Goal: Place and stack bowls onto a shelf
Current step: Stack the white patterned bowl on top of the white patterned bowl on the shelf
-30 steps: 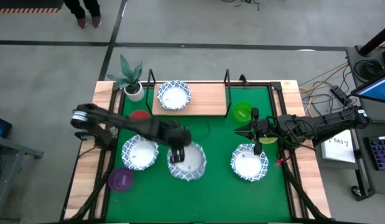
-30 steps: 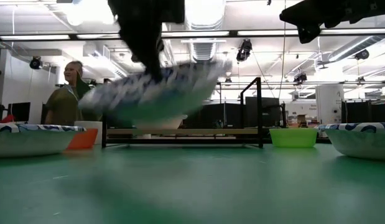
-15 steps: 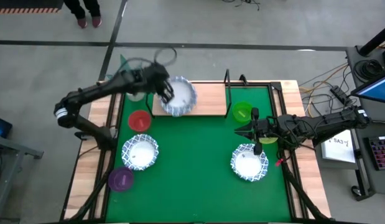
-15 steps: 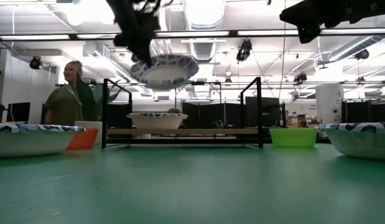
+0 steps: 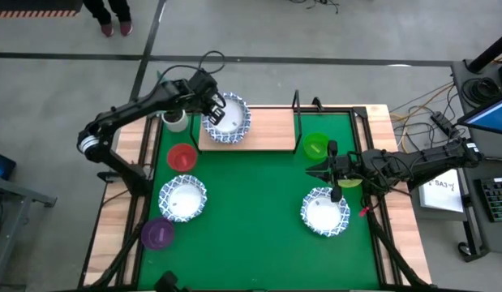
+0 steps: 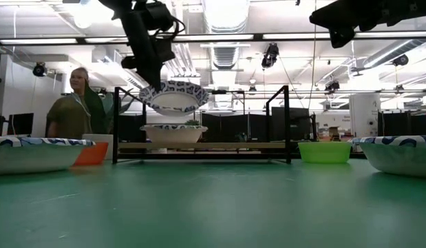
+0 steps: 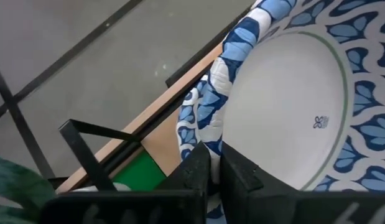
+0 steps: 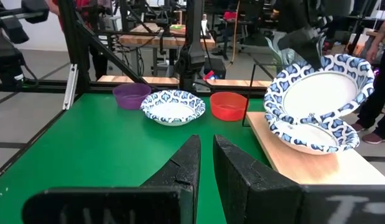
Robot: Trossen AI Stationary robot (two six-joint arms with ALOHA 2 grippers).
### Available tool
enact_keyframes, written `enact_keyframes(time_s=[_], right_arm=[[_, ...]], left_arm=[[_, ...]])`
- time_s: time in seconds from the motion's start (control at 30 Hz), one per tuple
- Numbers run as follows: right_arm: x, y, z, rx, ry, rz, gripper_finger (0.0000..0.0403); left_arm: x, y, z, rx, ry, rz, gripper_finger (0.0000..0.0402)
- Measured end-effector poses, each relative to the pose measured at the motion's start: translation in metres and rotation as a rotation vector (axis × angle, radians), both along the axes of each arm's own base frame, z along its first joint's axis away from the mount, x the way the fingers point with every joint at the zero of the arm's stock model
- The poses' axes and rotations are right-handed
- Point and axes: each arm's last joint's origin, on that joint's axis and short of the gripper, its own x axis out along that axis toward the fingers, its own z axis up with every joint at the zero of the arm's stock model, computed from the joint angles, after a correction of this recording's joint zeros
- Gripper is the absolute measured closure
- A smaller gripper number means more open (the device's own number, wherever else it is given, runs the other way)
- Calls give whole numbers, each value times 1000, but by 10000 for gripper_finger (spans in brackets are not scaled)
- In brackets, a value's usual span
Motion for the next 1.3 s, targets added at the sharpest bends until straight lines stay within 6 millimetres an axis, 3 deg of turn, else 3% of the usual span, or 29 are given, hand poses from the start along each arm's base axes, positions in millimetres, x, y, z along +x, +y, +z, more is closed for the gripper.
enact_keyframes(time_s=[0.4, 0.6, 0.93, 1.1, 1.3], right_arm=[[0, 0, 0, 4, 5, -1, 369], [0, 0, -2, 2, 23, -1, 369], [0, 0, -2, 2, 21, -1, 369], [0, 0, -2, 3, 21, -1, 369], [0, 0, -2, 2, 20, -1, 369]], left_arm=[[6, 9, -12, -11, 29, 4, 359], [6, 10, -11, -3, 27, -2, 323], [9, 10, 4, 26, -10, -8, 256], [16, -5, 15, -20, -29, -173, 254], [33, -42, 4, -75, 24, -284, 278]])
